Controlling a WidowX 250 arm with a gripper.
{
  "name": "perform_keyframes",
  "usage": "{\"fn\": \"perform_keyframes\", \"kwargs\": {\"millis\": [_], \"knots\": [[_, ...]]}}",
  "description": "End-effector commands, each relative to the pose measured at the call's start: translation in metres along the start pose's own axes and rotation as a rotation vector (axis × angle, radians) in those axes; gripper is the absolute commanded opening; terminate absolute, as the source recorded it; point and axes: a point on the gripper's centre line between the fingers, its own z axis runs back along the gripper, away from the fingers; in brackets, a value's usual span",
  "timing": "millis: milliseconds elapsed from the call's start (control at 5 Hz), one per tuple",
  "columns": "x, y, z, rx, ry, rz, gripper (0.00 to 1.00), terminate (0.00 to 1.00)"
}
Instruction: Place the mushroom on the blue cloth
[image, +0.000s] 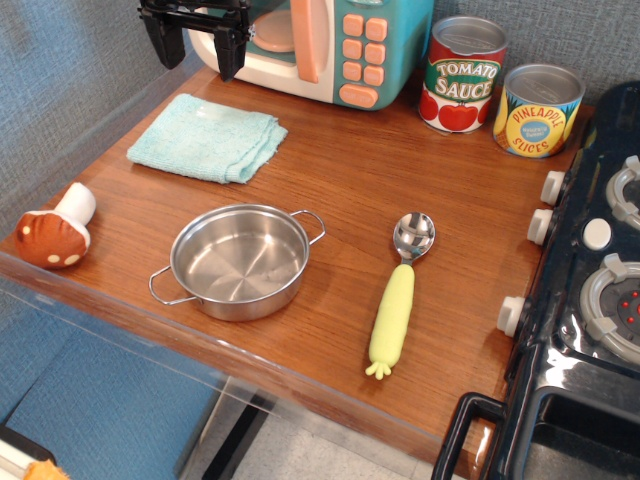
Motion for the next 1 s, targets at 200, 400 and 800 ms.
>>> {"fn": "perform_keyframes", "kwargs": {"millis": [200, 400, 800], "knots": [[-0.019, 0.002, 0.004, -0.024, -0.004, 0.01, 1.0, 0.0], [-0.054, 0.017, 0.008, -0.036, 0.0, 0.032, 1.0, 0.0], [-0.138, 0.051, 0.005, 0.034, 0.042, -0.001, 1.0, 0.0]]}}
